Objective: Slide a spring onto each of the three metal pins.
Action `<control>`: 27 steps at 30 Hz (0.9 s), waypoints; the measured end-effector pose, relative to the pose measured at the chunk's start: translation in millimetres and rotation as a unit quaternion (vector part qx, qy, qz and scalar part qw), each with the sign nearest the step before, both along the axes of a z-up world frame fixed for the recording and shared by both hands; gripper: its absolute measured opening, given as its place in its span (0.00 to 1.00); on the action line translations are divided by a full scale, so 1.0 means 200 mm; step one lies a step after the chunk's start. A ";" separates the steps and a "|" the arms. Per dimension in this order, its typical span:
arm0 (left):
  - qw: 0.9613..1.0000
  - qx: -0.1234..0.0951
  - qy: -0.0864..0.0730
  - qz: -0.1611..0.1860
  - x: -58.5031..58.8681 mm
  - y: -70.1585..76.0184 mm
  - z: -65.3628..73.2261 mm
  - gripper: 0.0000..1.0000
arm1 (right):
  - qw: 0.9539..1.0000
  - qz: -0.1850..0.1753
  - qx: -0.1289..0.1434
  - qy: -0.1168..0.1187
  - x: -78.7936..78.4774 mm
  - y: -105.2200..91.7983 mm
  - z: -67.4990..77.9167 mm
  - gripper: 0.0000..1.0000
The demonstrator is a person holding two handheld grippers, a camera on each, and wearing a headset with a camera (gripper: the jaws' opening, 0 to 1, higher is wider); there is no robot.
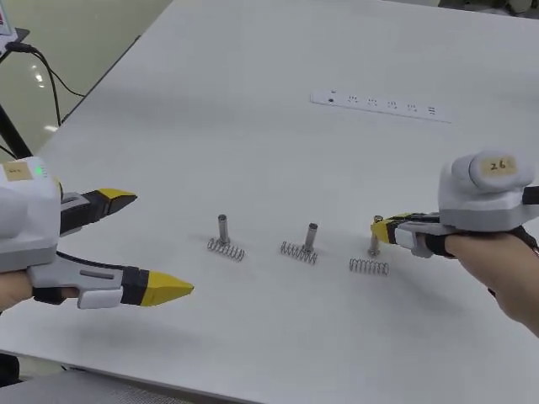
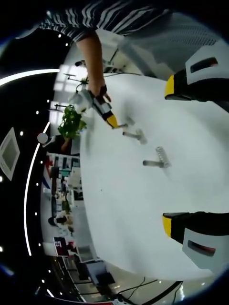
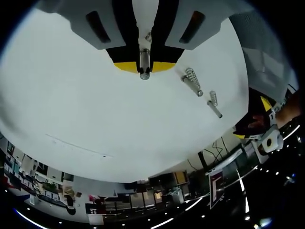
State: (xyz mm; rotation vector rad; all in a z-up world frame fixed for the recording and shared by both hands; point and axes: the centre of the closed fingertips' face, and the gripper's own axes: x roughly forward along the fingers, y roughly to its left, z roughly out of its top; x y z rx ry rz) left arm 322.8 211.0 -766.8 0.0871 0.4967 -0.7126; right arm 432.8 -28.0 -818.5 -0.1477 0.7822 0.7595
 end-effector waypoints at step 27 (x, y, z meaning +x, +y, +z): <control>1.000 -0.006 0.003 -0.001 -0.01 -0.02 -0.01 0.95 | 0.998 0.028 -0.033 -0.039 -0.09 -0.04 0.00 0.05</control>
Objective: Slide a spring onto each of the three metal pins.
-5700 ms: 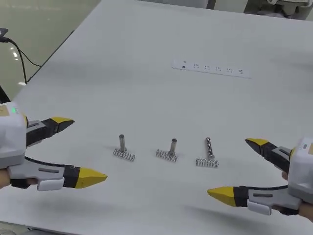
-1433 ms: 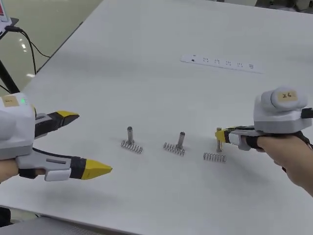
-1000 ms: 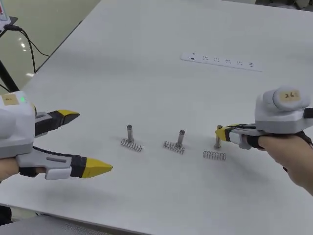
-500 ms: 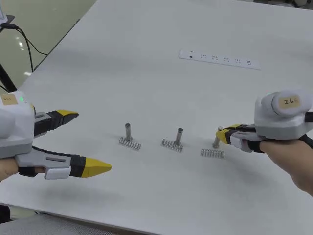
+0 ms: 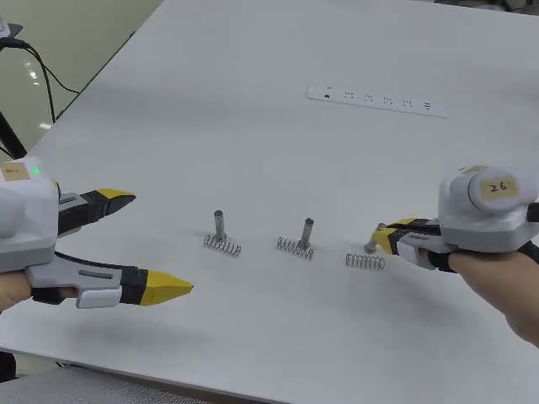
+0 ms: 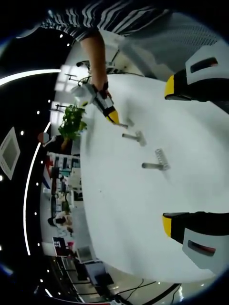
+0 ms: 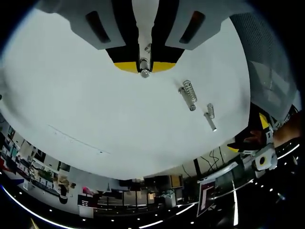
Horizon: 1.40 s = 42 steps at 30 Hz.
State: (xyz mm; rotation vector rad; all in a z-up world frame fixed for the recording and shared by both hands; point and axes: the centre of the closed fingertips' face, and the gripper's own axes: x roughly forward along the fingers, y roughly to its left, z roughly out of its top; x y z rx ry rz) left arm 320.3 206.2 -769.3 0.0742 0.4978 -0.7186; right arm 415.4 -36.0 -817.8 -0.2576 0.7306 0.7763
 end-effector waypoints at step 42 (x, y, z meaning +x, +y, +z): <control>1.000 0.004 0.000 -0.007 0.01 0.00 0.01 0.95 | 0.980 0.172 -0.094 -0.029 -0.17 -0.01 0.00 0.18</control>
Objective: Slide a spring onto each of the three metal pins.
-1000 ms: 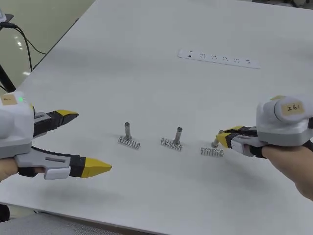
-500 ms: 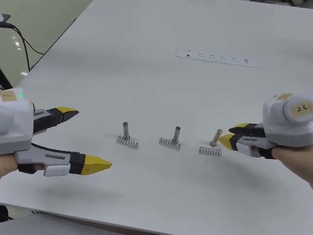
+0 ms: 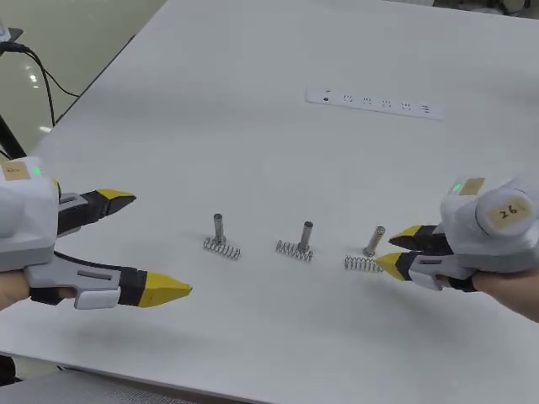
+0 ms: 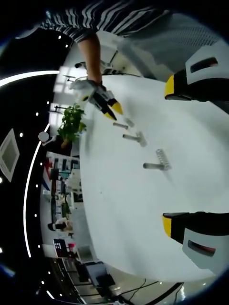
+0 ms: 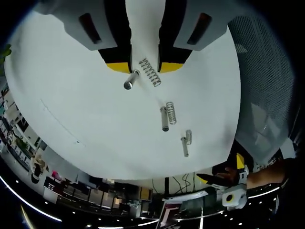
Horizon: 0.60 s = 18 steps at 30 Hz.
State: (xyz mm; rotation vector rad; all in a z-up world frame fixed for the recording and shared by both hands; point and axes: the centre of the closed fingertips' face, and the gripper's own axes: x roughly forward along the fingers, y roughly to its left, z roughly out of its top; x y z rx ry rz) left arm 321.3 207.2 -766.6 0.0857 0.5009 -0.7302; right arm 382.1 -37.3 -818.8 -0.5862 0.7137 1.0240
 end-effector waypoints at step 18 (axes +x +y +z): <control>1.000 0.002 0.004 -0.001 -0.01 0.00 0.00 0.95 | 0.997 0.054 -0.043 0.027 0.01 0.02 -0.15 0.16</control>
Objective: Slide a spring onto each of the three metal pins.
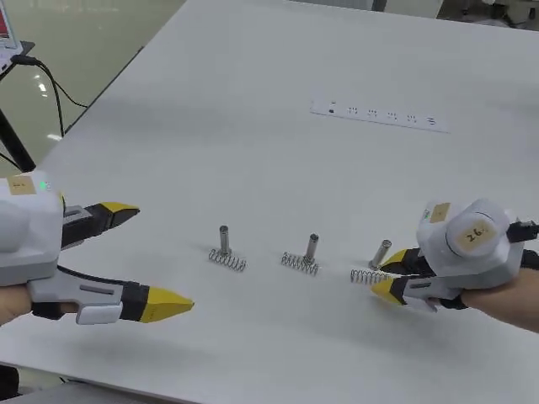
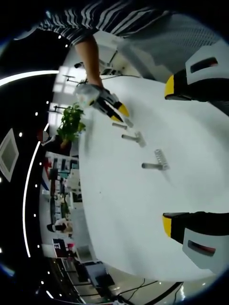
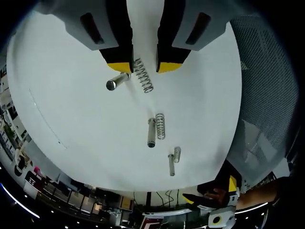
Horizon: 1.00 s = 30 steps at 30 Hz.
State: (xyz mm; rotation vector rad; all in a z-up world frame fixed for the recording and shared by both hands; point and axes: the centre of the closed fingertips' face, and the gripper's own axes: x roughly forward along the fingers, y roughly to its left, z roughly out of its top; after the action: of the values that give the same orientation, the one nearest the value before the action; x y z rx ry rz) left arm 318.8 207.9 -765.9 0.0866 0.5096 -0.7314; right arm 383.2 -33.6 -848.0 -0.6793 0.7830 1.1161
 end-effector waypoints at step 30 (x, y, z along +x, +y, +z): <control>0.999 -0.011 0.010 -0.035 -0.06 -0.09 0.00 0.94 | 0.999 0.039 0.013 -0.002 -0.09 0.00 0.07 0.07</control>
State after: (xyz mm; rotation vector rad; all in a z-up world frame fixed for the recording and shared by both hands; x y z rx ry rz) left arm 307.3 189.0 -765.0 0.0782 0.5190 -0.8076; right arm 365.2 -33.4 -833.1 -0.6962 0.7424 1.1930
